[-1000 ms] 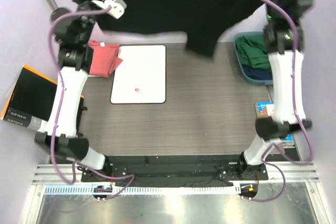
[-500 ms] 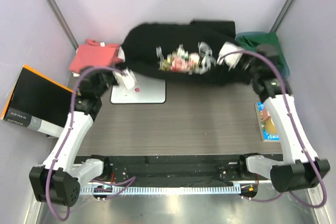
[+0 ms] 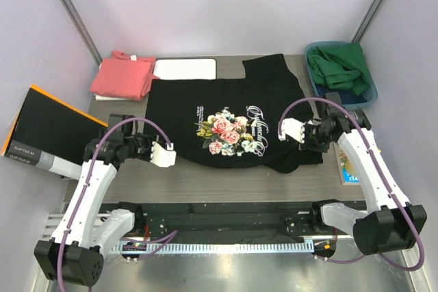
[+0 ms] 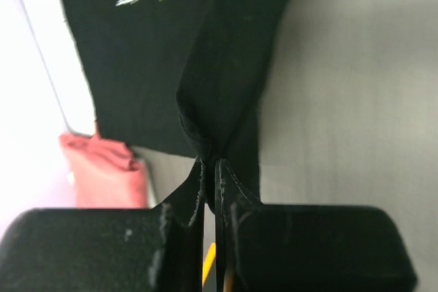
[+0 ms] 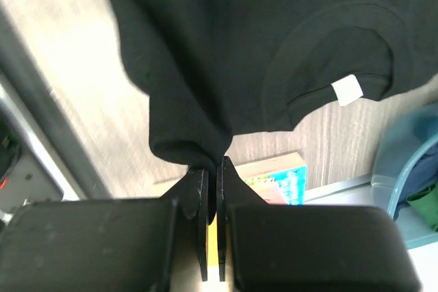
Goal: Fold and stack the t-shirts
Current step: Flatten out the tshirt, then fold the flattened tshirt in 1/3 of the way
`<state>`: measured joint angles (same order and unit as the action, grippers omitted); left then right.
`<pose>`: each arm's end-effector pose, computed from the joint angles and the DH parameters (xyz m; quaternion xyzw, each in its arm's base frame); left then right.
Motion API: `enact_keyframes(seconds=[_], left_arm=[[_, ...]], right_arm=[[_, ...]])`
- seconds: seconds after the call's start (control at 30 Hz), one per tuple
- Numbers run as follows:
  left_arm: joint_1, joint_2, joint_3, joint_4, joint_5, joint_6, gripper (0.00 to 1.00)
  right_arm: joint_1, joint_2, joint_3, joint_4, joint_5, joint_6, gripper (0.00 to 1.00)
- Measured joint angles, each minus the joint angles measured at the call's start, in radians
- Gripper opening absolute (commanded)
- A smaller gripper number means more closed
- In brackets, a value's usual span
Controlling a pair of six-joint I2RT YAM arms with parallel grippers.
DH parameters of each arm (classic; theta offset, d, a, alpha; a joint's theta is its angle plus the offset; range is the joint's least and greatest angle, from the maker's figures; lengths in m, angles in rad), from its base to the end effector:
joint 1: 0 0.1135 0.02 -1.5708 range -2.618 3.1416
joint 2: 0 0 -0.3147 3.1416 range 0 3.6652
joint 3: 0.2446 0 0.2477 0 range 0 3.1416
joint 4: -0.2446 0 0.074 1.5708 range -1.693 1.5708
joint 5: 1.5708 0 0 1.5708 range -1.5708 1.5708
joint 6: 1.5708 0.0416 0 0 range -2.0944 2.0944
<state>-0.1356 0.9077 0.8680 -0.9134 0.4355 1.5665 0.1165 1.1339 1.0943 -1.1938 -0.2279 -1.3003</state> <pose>0.1299 -0.0354 0.3208 0.7428 0.5638 0.0393 0.3590 0.1650 0.0288 0.3410 -0.6517 0.7314 -0.0001 0.2010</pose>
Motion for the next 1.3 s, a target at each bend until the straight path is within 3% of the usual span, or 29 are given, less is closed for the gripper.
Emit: enact_keyframes(seconds=[0.23, 0.4, 0.6, 0.9, 1.3], left_arm=[[0.0, -0.003, 0.035, -0.27, 0.05, 0.084, 0.0], [0.0, -0.022, 0.032, -0.336, 0.068, 0.099, 0.0], [0.0, 0.01, -0.002, -0.204, 0.051, 0.05, 0.0], [0.001, 0.176, -0.031, 0.095, -0.024, -0.05, 0.0], [0.019, 0.247, -0.05, 0.216, -0.086, -0.067, 0.0]], right_arm=[[0.0, -0.01, 0.027, -0.11, 0.002, -0.093, 0.01], [0.0, -0.049, 0.015, -0.12, -0.011, -0.114, 0.01], [0.0, -0.051, -0.037, 0.016, 0.01, -0.069, 0.01], [-0.013, 0.171, -0.009, 0.281, 0.082, 0.008, 0.01], [-0.034, 0.283, 0.03, 0.468, 0.115, 0.029, 0.02]])
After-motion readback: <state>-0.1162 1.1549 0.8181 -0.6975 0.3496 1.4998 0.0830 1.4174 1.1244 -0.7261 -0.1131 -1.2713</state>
